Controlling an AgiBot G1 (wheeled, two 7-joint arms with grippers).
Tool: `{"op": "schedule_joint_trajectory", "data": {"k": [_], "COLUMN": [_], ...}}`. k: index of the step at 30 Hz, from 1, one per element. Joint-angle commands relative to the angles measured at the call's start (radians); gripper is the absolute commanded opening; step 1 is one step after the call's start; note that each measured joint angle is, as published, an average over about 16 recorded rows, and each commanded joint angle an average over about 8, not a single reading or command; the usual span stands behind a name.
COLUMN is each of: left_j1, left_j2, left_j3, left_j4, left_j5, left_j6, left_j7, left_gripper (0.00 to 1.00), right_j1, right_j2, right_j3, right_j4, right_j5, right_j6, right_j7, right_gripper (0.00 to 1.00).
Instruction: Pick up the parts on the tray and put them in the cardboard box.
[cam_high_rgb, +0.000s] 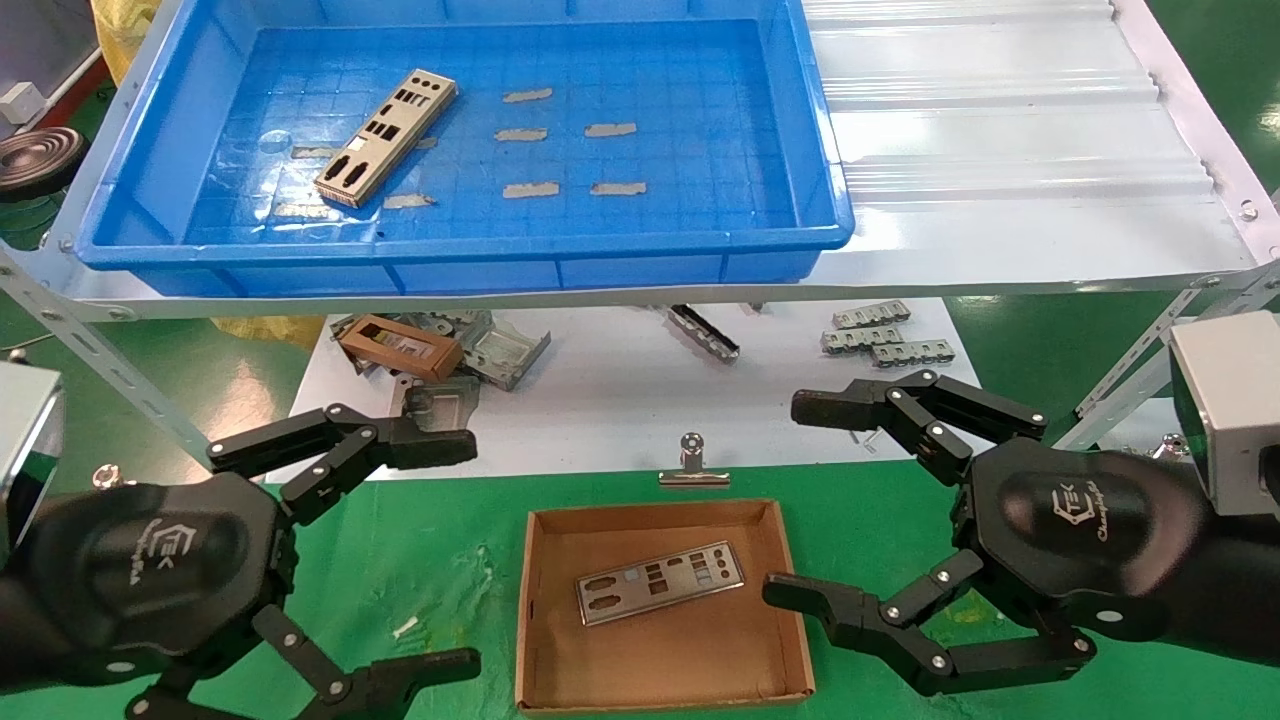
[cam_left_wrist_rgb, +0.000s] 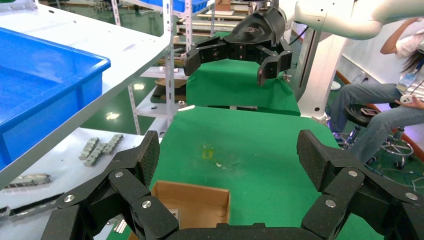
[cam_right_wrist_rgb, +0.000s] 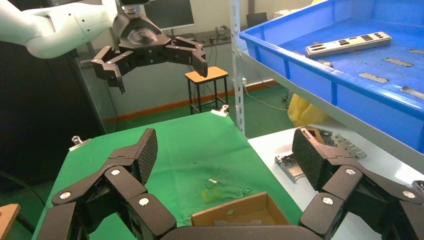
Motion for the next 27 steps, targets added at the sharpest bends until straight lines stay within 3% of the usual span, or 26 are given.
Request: {"op": "schedule_joint_trajectory", "data": {"k": [1,27], "left_j1": [0.000,0.000], "left_j2": [0.000,0.000], "left_j3": [0.000,0.000], "left_j4": [0.000,0.000], "left_j5": [0.000,0.000], "left_j6": [0.000,0.000], "left_j7": [0.000,0.000], "left_gripper": [1.00,1.00], "right_j1": [0.000,0.000], "right_j2": [0.000,0.000], "right_j3": [0.000,0.000], "right_j4": [0.000,0.000], "right_j5": [0.000,0.000], "right_j6": [0.000,0.000], "right_j7": [0.000,0.000], "right_gripper": [1.00,1.00]}}
